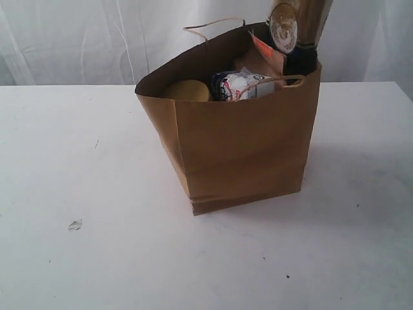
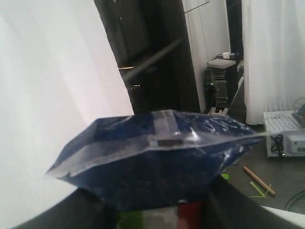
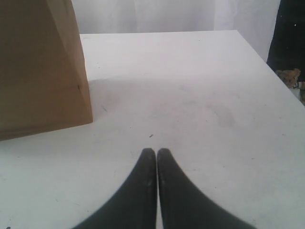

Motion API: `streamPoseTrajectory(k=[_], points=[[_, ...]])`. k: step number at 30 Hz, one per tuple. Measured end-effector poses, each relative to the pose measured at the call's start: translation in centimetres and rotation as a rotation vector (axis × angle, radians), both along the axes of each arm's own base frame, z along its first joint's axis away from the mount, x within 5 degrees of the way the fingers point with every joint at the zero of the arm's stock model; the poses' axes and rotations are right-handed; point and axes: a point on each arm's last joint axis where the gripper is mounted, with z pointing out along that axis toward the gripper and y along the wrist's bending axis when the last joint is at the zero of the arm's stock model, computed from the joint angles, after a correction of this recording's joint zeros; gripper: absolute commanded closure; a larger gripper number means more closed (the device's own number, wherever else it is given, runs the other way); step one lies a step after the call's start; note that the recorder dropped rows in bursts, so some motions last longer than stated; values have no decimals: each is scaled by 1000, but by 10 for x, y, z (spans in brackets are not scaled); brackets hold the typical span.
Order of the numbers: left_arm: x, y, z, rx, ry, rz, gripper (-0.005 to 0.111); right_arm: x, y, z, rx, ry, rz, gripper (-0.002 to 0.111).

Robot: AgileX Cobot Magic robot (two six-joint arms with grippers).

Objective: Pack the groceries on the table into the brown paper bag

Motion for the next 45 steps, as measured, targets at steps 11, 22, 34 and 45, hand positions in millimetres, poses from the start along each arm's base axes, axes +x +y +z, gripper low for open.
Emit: streamPoseTrajectory(k=[11,22,34,45], points=[[13,-12,-27,86,-21,-66,107,0,0,0,0,0,0,107],[27,6,-71,105,131,25,107,0,0,0,0,0,0,107],[17,17,-88,128,161,42,107,0,0,0,0,0,0,107],[2,39,-102,149,192,106,107,0,0,0,0,0,0,107]])
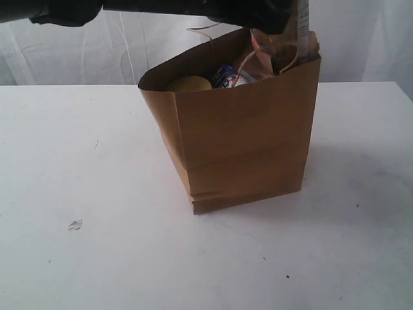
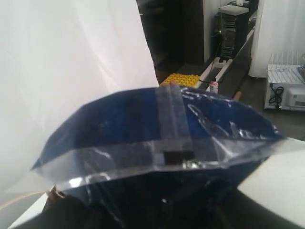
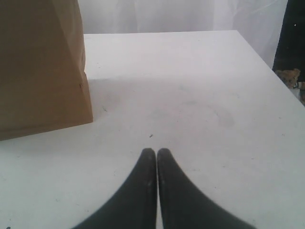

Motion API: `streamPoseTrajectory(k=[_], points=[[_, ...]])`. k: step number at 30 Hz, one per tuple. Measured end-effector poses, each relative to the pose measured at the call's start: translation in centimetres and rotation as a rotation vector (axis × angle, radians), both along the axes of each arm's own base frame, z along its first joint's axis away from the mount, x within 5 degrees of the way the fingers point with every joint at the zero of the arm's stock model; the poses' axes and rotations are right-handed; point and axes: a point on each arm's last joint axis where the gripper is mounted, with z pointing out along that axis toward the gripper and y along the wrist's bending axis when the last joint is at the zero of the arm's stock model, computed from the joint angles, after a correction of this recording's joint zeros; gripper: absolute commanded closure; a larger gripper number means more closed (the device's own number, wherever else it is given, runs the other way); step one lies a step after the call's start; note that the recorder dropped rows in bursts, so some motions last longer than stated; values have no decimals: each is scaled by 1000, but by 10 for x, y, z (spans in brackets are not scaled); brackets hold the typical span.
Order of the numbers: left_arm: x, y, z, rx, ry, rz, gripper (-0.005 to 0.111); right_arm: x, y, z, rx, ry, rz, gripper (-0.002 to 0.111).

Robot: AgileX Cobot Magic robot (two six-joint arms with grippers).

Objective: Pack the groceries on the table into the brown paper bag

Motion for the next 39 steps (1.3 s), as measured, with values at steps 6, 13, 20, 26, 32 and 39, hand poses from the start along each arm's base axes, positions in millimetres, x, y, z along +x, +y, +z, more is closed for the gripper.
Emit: streamPoseTrajectory(k=[6,13,20,26,32,39], points=[[-4,12,-3,5,17,21,107,0,0,0,0,0,0,107],[-9,21,-11,16,55,36,107,0,0,0,0,0,0,107],[-19,32,-20,31,75,57,107,0,0,0,0,0,0,107],[-22,44,-31,39,108,102,107,0,0,0,0,0,0,107],[-15,62,-44,43,176,153,101,0,0,0,0,0,0,107],[-14,65,-44,43,184,153,57,0,0,0,0,0,0,107]])
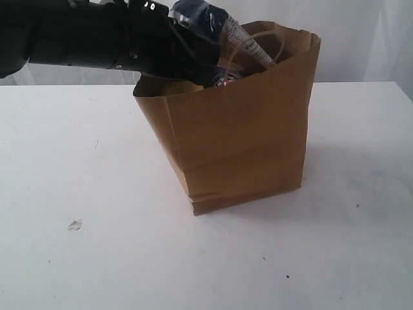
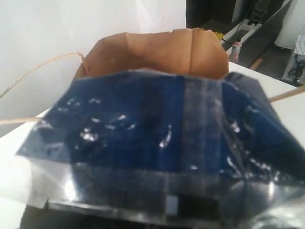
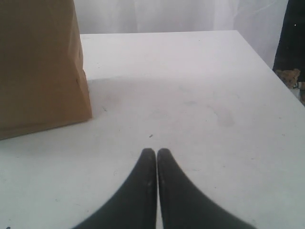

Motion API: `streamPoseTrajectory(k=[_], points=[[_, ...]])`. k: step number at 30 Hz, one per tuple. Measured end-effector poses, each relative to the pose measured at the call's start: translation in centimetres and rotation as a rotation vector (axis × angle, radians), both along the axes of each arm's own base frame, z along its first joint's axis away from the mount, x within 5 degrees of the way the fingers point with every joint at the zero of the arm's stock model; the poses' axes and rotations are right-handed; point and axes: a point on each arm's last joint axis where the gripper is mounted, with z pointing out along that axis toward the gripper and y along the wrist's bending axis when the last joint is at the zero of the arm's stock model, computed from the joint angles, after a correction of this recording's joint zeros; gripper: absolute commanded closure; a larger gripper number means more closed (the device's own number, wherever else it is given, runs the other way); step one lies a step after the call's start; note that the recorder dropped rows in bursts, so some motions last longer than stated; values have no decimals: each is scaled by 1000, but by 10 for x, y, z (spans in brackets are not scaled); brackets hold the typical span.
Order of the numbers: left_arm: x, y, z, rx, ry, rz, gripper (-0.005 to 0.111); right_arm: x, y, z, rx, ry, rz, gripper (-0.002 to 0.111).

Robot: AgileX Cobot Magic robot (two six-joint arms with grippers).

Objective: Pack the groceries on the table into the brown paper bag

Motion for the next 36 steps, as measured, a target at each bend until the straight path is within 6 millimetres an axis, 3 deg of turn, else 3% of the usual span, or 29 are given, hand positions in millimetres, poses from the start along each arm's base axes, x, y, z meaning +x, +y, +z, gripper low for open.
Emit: streamPoseTrajectory(k=[3,7,36], points=[[0,1,0,6,-2,-2,43,0,0,0,0,0,0,107],[2,1,6,7,-18,-13,36,0,0,0,0,0,0,107],[-11,9,36,-34,-83,-37,36,0,0,0,0,0,0,107]])
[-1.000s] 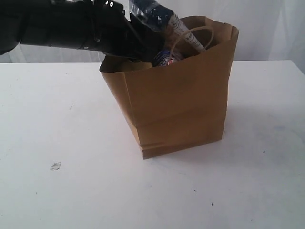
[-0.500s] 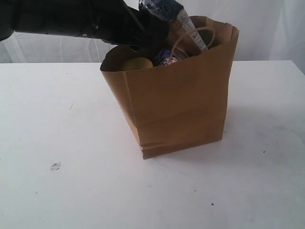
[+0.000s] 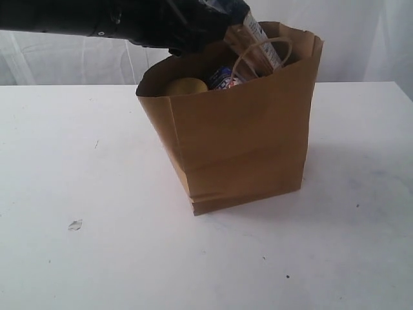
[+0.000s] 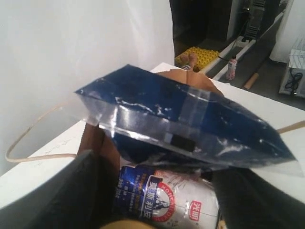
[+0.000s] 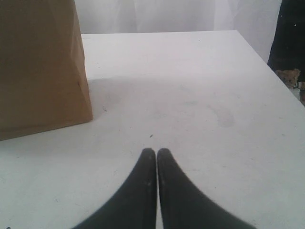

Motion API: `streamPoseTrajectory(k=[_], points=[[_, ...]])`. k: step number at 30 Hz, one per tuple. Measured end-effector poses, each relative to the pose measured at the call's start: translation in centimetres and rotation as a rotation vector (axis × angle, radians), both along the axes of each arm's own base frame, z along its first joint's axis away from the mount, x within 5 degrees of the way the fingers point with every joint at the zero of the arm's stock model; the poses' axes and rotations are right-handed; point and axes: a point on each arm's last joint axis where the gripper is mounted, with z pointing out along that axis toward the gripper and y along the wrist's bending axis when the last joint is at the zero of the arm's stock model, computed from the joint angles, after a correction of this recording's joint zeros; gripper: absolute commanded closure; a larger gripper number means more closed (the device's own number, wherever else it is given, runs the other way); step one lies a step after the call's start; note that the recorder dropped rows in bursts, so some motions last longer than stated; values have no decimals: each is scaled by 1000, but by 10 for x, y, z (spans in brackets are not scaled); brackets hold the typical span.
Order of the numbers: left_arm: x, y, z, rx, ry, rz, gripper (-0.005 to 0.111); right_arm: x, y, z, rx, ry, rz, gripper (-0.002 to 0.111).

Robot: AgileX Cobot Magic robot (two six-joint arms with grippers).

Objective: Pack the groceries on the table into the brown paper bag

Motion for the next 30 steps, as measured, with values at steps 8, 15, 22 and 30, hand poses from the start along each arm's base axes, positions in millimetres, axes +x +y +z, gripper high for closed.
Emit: streamPoseTrajectory(k=[8,15,22,30], points=[[-3,-1,-2,10,18,-30,36,0,0,0,0,0,0,107],[-3,-1,-2,11,19,-33,36,0,0,0,0,0,0,107],[-3,-2,-2,9,23,-33,36,0,0,0,-22,0,4,107],[-3,-2,-2,5,29,-31,36,2,-1,9,-137,-115,23,107]])
